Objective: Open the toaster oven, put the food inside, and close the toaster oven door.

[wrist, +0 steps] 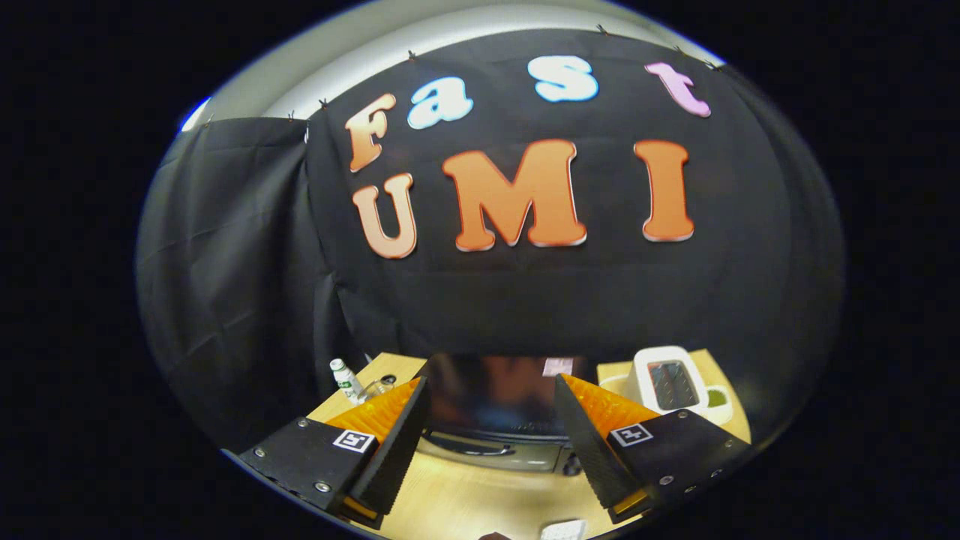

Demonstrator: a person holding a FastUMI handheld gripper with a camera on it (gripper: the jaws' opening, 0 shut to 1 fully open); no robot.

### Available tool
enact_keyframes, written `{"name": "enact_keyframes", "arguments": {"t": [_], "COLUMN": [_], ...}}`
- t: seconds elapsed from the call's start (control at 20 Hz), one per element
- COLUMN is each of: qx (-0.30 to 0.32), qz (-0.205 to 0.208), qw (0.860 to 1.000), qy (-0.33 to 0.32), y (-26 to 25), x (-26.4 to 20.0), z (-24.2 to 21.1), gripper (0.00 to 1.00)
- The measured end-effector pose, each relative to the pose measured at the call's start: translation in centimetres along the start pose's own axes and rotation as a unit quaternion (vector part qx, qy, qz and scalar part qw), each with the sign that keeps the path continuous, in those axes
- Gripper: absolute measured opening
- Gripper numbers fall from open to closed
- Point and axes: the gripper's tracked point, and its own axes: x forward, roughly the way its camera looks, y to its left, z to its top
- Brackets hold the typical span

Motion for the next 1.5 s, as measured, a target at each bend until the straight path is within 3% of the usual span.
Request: {"name": "enact_keyframes", "arguments": {"t": [0.35, 0.55, 1.1, 1.5], "qx": [-0.046, -0.068, -0.088, -0.087], "qz": [-0.089, -0.110, -0.136, -0.139], "qw": [0.981, 0.966, 0.939, 0.933], "qy": [-0.168, -0.225, -0.303, -0.319], "y": [-5.4, -6.2, -7.7, -7.7], "x": [-5.6, -8.2, -13.6, -14.2], "z": [12.2, 16.6, 20.7, 21.2], "gripper": [0.99, 0.99, 0.99, 0.99]}}
